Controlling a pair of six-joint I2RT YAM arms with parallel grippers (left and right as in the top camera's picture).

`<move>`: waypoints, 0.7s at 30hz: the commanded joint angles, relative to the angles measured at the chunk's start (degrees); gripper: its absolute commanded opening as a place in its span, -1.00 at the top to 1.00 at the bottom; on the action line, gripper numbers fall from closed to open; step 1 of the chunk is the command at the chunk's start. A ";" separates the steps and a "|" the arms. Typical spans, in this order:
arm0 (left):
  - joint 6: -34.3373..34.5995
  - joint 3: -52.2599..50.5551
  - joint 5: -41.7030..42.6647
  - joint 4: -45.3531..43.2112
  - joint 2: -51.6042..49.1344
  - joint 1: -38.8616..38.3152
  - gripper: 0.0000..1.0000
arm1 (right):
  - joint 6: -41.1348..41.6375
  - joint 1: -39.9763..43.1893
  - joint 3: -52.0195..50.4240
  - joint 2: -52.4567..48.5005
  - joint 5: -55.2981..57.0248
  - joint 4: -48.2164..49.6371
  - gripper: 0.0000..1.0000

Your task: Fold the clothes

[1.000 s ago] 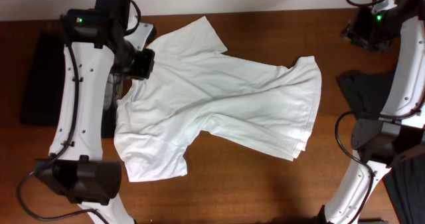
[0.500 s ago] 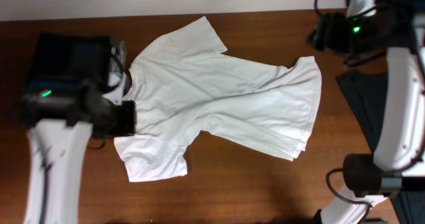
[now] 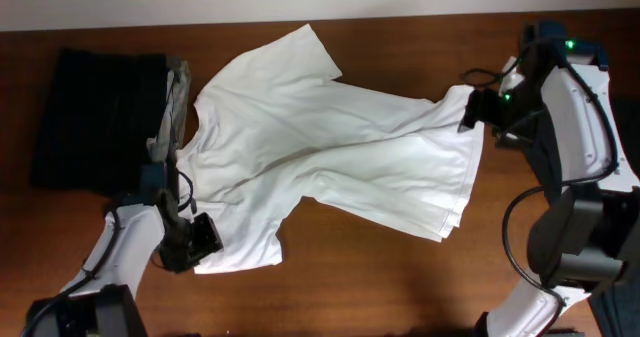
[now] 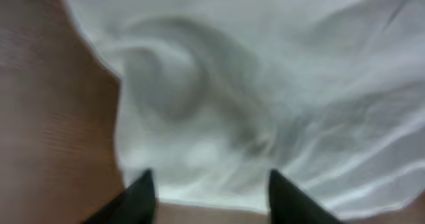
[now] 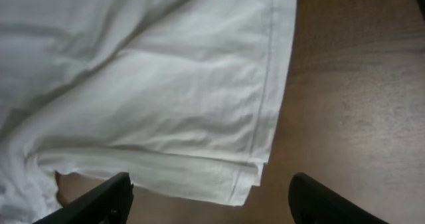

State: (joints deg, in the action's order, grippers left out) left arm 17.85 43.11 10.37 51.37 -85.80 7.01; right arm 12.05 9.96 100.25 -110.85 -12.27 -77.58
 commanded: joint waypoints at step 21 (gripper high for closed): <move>-6.93 9.25 5.55 11.96 -1.95 10.03 -0.01 | 1.64 6.71 -26.67 0.83 -5.16 16.33 -0.57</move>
State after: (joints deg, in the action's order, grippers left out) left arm 11.57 58.43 11.33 66.37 -88.36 18.44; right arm 13.54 15.66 72.10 -110.85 -15.99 -61.19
